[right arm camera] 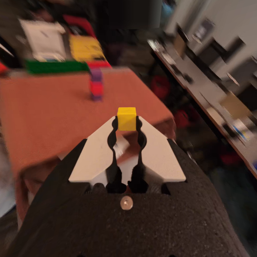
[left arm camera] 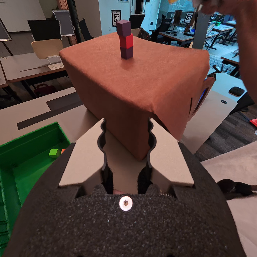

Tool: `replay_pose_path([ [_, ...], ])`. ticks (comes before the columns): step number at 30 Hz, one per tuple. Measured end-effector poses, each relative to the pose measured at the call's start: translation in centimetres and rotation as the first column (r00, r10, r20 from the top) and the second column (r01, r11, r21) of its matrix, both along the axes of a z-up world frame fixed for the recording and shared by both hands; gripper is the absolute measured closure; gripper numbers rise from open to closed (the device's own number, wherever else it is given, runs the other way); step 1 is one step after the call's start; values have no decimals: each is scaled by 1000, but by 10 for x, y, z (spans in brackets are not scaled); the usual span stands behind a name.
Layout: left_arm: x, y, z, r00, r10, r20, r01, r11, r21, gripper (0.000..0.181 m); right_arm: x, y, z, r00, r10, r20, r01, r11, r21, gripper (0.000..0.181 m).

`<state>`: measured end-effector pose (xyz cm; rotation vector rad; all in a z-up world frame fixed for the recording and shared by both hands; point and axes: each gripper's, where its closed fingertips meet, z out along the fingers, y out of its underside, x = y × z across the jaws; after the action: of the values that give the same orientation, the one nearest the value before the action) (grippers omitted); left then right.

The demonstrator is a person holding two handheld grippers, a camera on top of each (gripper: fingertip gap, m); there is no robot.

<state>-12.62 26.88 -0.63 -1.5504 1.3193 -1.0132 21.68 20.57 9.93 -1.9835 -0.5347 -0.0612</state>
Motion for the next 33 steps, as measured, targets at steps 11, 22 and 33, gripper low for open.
replay_pose_path([
  [11, 45, 9, 9, 997, 18, -72, -17, 1000, 5, 120, 184, -248, -320, 795, -561, 230, 510, 415, -753, 156],
  [22, 93, -48, 18, 917, -322, -237, 332, 943, 4, 120, 195, -310, -395, 814, -472, 339, 489, 242, -838, 155],
  [33, 120, 43, 53, 968, -182, -170, 201, 974, 107, 120, 176, -276, -324, 692, -711, 125, 610, 482, -629, 124],
])
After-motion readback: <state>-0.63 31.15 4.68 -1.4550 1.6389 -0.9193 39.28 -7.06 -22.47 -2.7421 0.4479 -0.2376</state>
